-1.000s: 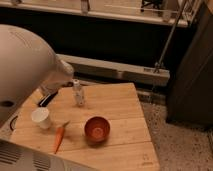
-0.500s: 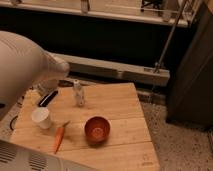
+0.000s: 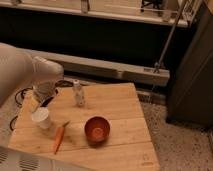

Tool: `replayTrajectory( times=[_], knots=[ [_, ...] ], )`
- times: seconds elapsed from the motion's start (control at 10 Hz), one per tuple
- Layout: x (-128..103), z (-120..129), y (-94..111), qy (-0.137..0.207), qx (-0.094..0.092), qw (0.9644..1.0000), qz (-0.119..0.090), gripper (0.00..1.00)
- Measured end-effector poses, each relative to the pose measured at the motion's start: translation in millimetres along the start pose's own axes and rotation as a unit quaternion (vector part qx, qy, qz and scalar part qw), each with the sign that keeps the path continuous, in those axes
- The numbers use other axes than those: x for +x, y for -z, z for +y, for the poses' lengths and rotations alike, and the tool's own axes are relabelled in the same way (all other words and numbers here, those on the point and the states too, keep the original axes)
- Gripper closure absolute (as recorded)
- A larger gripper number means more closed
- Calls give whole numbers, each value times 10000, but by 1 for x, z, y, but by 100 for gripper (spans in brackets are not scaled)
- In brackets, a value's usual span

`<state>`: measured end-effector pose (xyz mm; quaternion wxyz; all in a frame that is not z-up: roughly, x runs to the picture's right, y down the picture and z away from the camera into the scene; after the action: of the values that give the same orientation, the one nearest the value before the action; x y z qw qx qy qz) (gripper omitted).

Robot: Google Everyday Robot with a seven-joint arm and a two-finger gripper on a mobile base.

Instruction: Place the ceramic cup in the ceramic bowl

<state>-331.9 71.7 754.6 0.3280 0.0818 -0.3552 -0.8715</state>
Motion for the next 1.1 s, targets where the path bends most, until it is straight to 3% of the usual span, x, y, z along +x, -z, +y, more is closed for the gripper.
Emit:
replayTrajectory(
  times=[0.5,1.1],
  knots=[
    [-8,9,-26,-63,-27,9994,-353,20],
    [-12,13,-46,-60,55,9980,-626,20]
  ],
)
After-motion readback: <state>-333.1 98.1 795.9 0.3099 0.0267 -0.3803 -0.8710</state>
